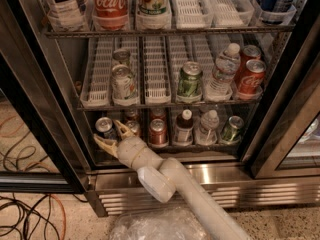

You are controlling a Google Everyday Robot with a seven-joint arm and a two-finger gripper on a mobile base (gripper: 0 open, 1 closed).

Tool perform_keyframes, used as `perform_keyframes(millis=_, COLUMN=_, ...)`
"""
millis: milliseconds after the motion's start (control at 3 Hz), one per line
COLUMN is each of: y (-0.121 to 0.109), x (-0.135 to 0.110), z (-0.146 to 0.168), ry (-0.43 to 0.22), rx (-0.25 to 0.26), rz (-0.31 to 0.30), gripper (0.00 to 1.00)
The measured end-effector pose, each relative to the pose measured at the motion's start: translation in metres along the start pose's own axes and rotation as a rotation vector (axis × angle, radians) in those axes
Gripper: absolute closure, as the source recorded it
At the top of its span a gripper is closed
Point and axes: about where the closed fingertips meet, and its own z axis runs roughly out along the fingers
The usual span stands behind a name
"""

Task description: Pick pepsi can from bottom shelf of fridge

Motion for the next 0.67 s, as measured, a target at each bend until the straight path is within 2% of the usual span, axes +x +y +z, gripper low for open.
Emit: perform_keyframes(millis=667, y=0.027, x=-0.002, z=-0.037, ry=0.035, rx=-0.095, rz=0.011, gripper=1.0)
